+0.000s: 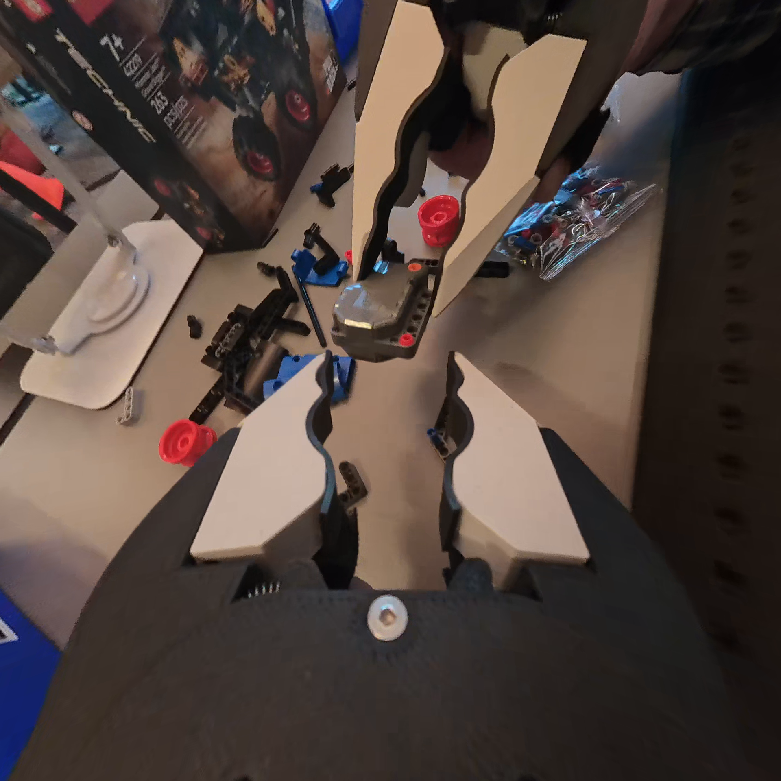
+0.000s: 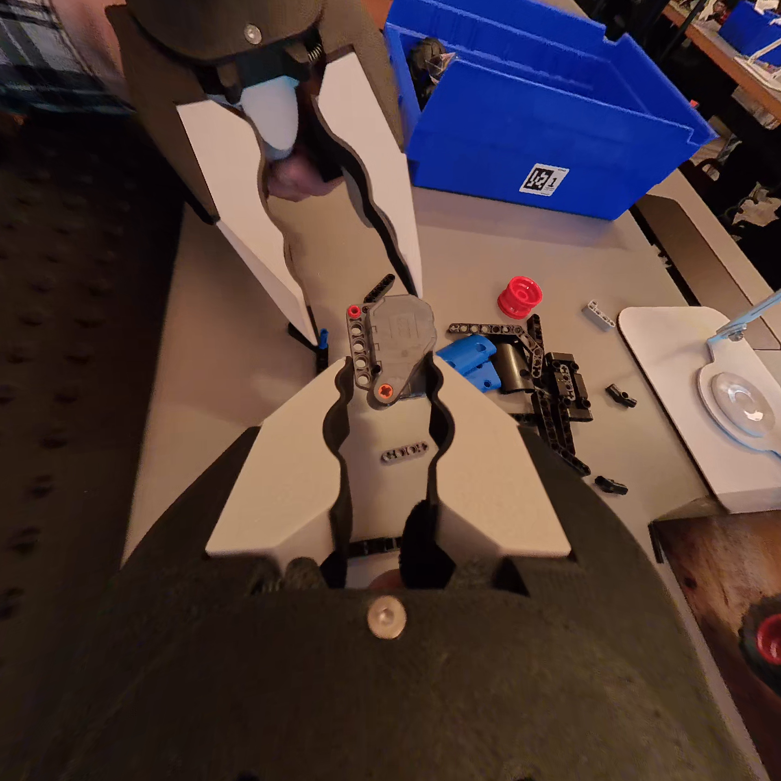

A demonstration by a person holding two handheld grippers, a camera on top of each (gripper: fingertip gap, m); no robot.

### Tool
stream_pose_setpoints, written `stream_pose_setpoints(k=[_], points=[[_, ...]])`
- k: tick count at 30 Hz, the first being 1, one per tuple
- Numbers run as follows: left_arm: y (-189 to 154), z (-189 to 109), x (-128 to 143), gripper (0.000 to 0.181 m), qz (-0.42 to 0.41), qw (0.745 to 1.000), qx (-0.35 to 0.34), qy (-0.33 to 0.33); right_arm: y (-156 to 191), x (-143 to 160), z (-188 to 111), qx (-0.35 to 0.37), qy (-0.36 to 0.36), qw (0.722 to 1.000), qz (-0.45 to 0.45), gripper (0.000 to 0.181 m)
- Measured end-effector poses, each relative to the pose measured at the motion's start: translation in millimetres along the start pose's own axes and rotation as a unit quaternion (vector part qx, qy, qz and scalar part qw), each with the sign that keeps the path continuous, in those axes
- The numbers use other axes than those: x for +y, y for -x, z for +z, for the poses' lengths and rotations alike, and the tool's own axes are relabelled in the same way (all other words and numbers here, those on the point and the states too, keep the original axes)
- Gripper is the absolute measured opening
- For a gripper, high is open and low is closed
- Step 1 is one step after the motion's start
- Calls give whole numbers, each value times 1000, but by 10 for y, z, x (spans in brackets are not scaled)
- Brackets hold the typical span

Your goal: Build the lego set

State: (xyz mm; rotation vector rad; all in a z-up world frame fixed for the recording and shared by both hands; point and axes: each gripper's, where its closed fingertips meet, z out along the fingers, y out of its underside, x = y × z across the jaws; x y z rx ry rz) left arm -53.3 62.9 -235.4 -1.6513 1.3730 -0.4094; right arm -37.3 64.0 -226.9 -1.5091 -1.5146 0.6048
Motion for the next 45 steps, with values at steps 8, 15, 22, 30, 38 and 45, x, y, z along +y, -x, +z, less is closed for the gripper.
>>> stream_pose_setpoints(k=[8, 15, 22, 30, 38, 45], points=[[-9, 69, -39, 42, 31, 999, 7, -11, 83, -9, 21, -10, 3, 1000, -15, 33], [4, 14, -86, 41, 30, 999, 7, -32, 82, -74, 5, -13, -12, 1000, -5, 33], [37, -24, -136, 41, 25, 999, 7, -48, 58, -134, -1, -20, -34, 999, 21, 36], [129, -89, -123, 41, 6, 998, 4, -61, -1, -160, -33, -19, -44, 998, 36, 39], [395, -314, -95, 41, -57, 993, 0, -100, -151, -174, -128, -14, -66, 995, 76, 39], [305, -220, -31, 41, -49, 994, 13, -100, -116, -158, -62, -21, -62, 995, 76, 39]])
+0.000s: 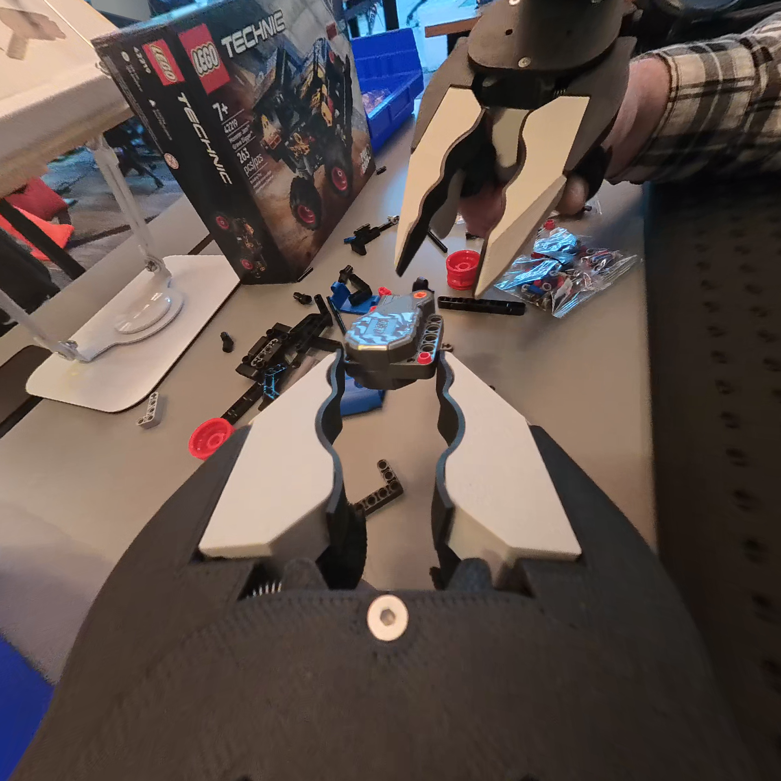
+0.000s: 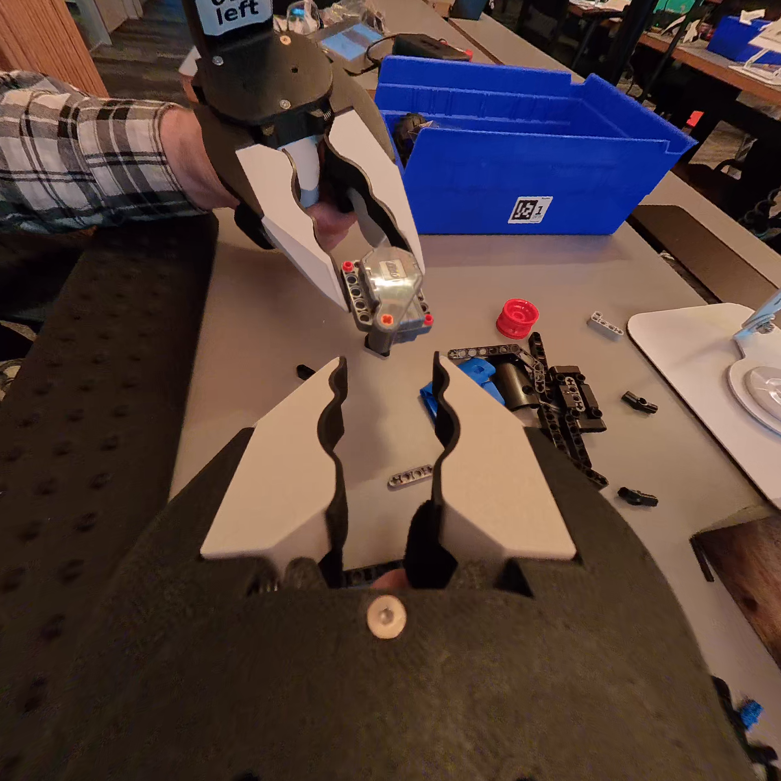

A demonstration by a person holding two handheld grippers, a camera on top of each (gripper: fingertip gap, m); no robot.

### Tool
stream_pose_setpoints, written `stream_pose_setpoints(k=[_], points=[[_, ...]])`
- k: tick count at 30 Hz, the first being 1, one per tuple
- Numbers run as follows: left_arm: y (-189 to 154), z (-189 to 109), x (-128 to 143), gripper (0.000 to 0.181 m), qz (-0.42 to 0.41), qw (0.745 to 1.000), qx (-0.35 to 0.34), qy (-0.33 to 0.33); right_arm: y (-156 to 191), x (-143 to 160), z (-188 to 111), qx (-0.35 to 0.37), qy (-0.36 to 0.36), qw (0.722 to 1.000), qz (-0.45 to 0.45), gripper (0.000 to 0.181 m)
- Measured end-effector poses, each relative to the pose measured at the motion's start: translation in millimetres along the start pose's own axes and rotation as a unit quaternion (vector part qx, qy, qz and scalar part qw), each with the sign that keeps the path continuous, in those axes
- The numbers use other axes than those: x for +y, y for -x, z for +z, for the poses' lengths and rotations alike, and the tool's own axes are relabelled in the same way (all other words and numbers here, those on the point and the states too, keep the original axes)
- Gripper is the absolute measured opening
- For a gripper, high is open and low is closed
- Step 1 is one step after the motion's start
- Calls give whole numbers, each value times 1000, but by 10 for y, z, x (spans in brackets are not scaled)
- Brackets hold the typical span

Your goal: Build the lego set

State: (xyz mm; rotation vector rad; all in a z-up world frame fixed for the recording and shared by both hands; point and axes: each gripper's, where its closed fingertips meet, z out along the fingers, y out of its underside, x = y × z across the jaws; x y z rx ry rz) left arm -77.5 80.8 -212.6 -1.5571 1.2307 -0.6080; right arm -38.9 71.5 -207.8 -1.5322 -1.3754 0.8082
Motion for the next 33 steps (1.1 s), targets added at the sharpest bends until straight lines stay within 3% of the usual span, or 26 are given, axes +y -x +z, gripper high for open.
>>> stream_pose_setpoints(k=[9, 18, 33], points=[[-66, 50, -31, 41, 17, 1000, 8, -13, 59, -10, 80, -9, 0, 1000, -1, 39], [-78, 80, -55, 41, -47, 998, 38, -29, 5, -91, 46, -13, -24, 999, 30, 21], [-45, 76, -13, 41, -76, 996, 40, -30, -16, -54, 42, -12, -24, 999, 42, 32]])
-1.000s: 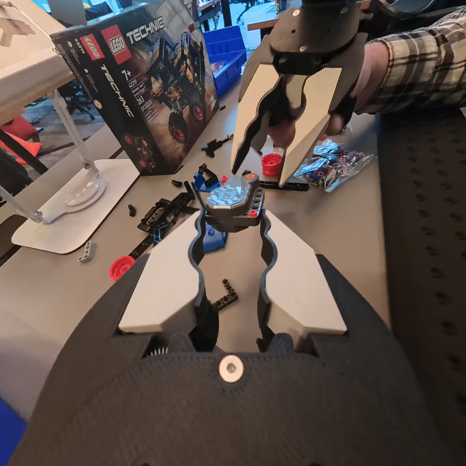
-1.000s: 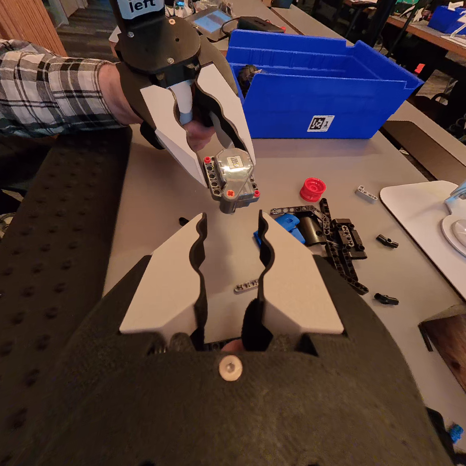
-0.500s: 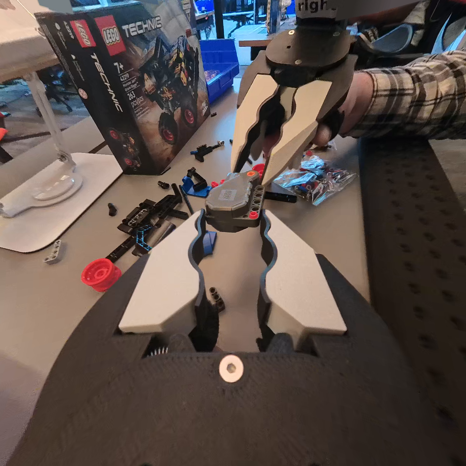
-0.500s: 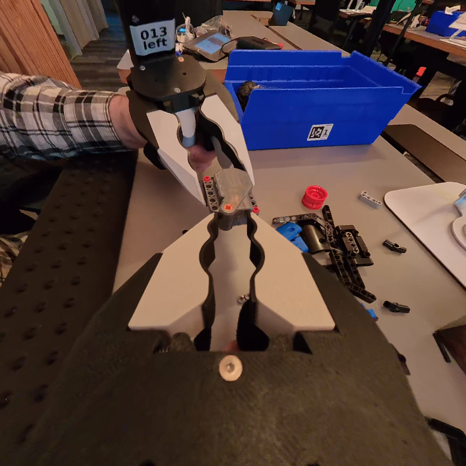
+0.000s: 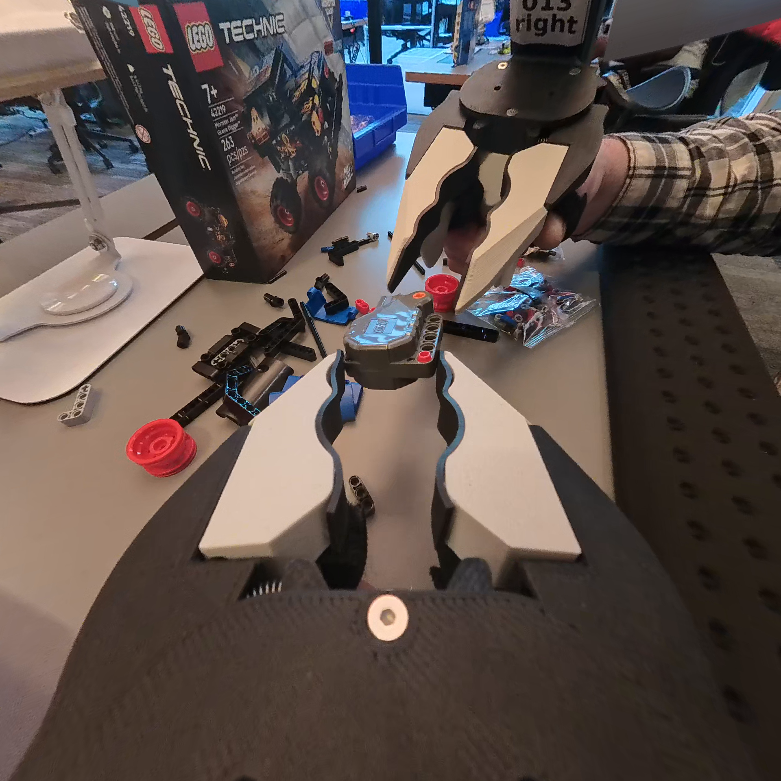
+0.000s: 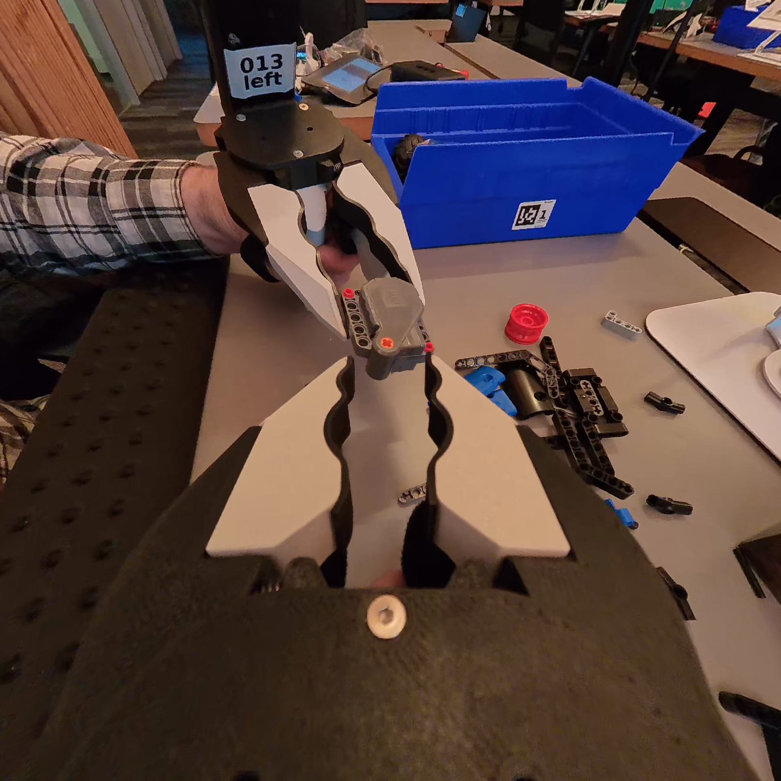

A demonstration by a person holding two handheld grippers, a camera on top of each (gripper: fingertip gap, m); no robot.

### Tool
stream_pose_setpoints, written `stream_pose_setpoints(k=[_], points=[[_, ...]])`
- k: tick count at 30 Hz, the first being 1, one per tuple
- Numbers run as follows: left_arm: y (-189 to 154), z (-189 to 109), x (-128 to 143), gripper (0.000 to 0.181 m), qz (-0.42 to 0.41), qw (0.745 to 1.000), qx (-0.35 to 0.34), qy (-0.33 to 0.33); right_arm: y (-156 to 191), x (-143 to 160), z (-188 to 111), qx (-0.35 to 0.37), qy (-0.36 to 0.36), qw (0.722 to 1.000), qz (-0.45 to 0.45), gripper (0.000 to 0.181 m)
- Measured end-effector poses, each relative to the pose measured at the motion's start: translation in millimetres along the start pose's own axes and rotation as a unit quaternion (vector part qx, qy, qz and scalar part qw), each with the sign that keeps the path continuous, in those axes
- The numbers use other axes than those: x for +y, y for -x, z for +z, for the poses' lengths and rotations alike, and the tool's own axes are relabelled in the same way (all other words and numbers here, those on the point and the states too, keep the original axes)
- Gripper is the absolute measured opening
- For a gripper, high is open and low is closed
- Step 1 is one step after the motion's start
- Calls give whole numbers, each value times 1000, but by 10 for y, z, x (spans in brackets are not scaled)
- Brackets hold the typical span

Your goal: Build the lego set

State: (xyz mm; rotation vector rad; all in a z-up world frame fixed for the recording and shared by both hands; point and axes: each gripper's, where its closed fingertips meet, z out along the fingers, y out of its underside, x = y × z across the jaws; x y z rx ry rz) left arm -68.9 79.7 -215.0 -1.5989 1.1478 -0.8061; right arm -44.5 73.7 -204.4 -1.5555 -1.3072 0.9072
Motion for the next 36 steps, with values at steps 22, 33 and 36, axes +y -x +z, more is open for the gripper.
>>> stream_pose_setpoints(k=[22, 33, 36], points=[[27, 5, 49, 41, 5, 1000, -3, 3, 10, 97, 5, -3, 9, 1000, -5, 31], [67, -19, 34, 41, 2, 1000, -11, -2, -4, 101, -18, 1, 9, 1000, -6, 31], [85, -36, 17, 41, -3, 1000, -14, -8, -20, 92, -36, 3, 5, 1000, -4, 31]])
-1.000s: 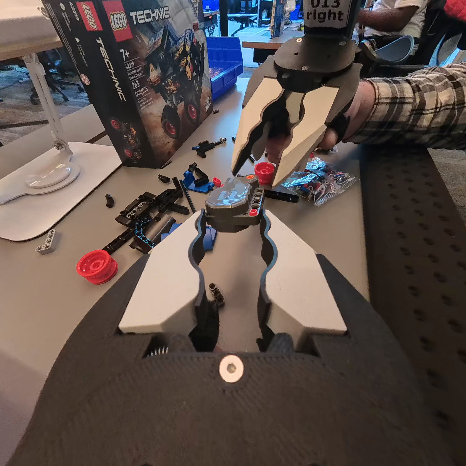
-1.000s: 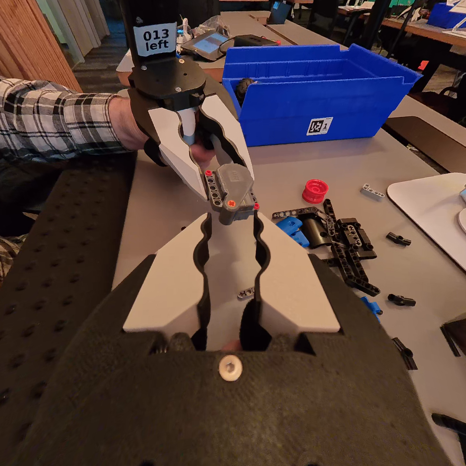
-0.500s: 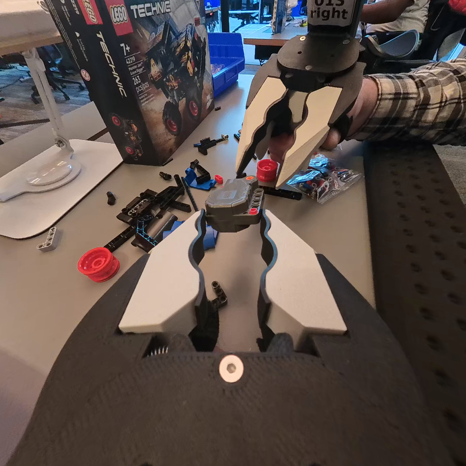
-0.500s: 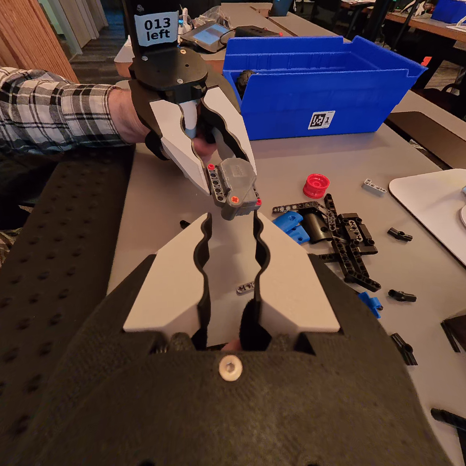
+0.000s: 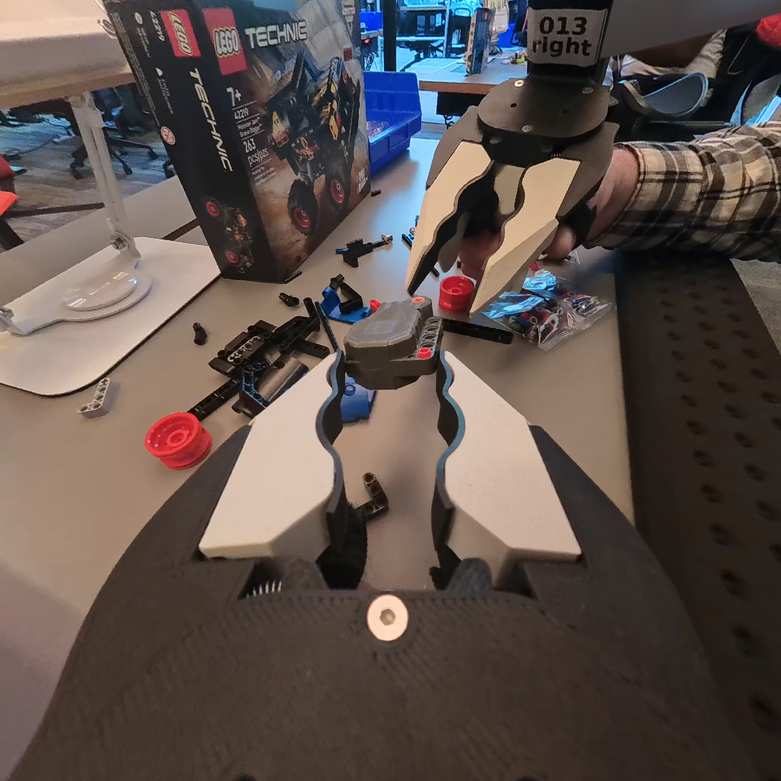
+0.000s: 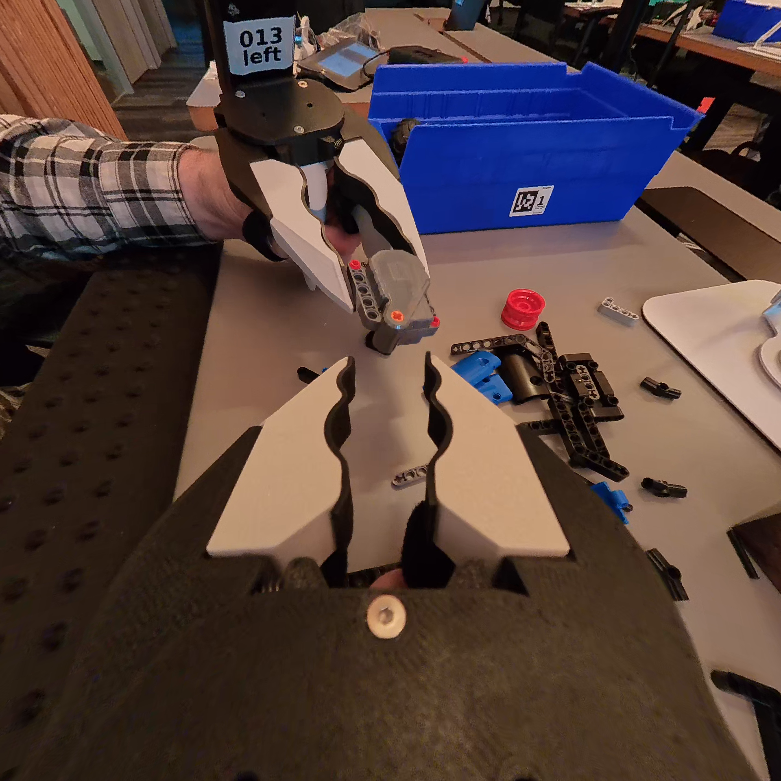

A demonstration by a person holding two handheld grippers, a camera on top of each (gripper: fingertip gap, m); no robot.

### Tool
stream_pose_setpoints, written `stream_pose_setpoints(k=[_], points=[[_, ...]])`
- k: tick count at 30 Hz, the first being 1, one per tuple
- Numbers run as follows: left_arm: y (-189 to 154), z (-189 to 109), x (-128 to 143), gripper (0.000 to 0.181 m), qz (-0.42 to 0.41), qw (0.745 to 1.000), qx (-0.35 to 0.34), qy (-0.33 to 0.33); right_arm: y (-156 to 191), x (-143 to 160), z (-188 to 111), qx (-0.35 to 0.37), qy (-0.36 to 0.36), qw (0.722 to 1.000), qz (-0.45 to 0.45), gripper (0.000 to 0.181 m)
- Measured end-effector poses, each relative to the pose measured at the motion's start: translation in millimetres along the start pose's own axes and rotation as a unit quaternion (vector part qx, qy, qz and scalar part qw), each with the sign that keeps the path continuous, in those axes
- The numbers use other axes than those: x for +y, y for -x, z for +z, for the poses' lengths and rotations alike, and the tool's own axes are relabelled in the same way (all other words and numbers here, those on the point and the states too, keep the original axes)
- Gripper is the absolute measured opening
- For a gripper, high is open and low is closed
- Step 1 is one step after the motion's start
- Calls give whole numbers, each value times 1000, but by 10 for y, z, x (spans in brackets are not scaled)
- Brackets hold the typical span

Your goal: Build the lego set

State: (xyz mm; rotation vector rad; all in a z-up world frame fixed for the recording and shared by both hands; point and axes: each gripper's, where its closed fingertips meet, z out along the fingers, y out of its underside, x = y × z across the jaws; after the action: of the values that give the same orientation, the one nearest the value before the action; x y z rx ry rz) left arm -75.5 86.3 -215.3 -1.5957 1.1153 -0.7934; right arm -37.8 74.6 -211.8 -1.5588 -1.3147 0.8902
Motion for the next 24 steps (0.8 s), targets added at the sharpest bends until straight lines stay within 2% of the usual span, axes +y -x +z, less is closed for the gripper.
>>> stream_pose_setpoints(k=[17, 24], points=[[55, -30, -15, 41, -4, 1000, -10, -6, -52, 23, -31, 4, 0, 1000, 6, 31], [75, -42, -30, 41, -3, 1000, -14, -8, 150, 142, 85, -20, 58, 998, -28, 29]])
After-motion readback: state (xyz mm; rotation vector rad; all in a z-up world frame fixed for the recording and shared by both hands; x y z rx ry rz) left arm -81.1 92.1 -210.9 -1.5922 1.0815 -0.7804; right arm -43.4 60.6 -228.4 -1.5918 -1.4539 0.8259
